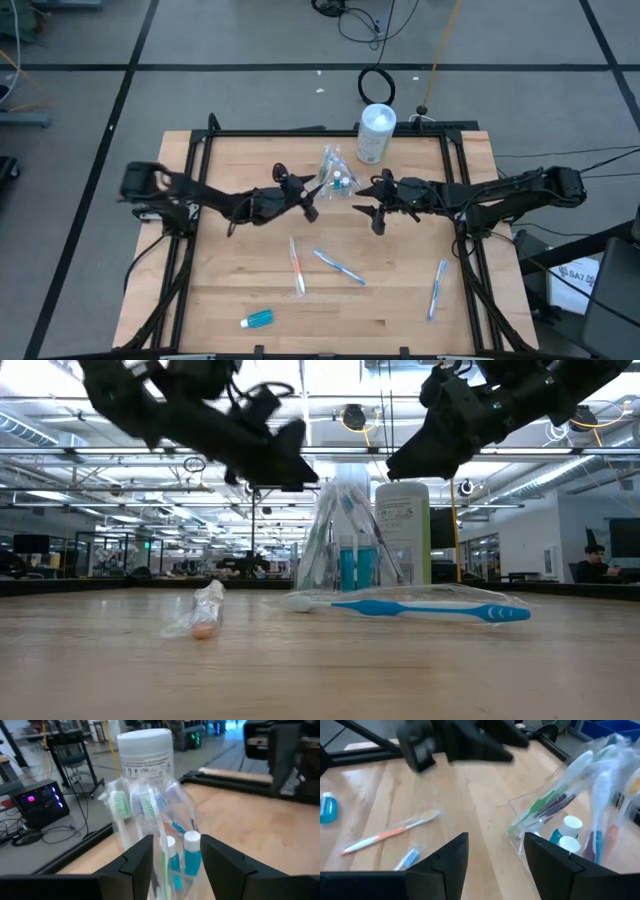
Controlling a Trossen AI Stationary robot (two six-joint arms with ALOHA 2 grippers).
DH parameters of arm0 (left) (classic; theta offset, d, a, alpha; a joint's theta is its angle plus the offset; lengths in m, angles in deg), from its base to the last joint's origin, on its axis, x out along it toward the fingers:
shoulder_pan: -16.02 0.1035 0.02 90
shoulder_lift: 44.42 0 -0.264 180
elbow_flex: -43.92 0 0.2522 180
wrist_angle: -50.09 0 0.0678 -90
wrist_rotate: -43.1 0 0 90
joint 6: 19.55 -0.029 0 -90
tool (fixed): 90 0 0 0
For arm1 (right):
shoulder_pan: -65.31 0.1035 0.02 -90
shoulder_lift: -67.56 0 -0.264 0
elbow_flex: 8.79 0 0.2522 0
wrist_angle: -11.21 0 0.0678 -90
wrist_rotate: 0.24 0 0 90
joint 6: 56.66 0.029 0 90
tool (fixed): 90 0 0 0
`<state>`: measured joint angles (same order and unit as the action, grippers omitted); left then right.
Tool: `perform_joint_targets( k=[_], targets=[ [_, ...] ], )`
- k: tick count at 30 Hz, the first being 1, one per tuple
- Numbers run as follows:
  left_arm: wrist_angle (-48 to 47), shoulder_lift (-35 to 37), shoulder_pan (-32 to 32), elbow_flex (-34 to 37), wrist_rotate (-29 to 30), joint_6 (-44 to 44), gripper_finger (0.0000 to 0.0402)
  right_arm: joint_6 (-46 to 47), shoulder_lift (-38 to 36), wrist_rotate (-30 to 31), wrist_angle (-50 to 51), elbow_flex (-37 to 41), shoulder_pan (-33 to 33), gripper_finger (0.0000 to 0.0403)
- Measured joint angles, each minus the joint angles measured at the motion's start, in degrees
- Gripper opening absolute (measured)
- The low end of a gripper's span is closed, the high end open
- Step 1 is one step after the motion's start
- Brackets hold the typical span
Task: Pick & Place toothbrushing station
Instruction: Put the right blue toothbrush into the transparent organizer
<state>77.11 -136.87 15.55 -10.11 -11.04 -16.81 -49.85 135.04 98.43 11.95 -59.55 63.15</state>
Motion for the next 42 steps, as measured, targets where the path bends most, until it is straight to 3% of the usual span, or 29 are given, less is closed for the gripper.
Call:
perform_joint_targets(
  k=[8, 14, 20, 32, 36, 42],
  targets=[
    [-28.68, 19.56, -3.73, -0.02, -6.44, 6.64, 0.017, 0.97, 0.0, -5.8, 0.52, 0.02, 1.4, 0.0187],
    [-39.39, 25.99, -5.3, -0.02, -7.35, 12.95, 0.017, 10.88, 0.0, -5.78, 0.49, 0.02, 6.69, 0.018],
    [-40.67, 26.06, -5.37, -0.02, -7.37, 12.47, 0.017, 30.82, 1.03, -6.21, 1.86, 0.02, 15.3, 0.0173],
    [-40.86, 24.62, -4.37, -0.02, -7.39, 12.4, 0.017, 75.62, 3.39, -12.01, 23.62, 0.09, 31.09, 0.0172],
    [-41.05, 24.44, -4.31, -0.01, -7.42, 10.82, 0.017, 83.94, 3.34, -12.78, 23.6, 0.07, 35.12, 0.0166],
    [-40.97, 24.47, -4.31, -0.02, -7.37, 7.7, 0.017, 94.94, 3.26, -20.84, 24.96, 0.02, 38.34, 0.0159]
  ],
)
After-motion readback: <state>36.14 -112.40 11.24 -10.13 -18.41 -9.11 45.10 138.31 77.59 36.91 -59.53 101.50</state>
